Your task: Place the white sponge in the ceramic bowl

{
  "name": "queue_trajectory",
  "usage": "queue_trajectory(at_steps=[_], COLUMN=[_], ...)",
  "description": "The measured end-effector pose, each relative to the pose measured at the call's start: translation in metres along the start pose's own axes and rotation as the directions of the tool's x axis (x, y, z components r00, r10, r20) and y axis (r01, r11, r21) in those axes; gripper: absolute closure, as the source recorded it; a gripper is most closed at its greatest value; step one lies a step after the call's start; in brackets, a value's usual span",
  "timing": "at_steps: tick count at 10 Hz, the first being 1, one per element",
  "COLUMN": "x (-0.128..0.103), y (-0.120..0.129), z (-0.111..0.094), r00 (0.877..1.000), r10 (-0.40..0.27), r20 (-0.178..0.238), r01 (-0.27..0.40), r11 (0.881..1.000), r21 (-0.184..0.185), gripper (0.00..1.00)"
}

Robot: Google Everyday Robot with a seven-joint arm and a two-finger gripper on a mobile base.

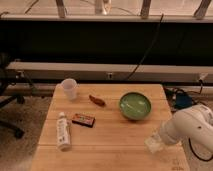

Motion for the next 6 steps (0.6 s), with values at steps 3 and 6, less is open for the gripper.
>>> queue_trajectory(at_steps=[3, 6], x=[0.024, 0.050], y=[-0.052, -0.109], z=[0.005, 0.009], r00=[1.000, 1.000], r10=[-0.006, -0.007], r20=[0.000, 0.003], r01=[0.006, 0.006], r11=[1.000, 1.000], r21=[0.000, 0.010], gripper=[1.00, 1.00])
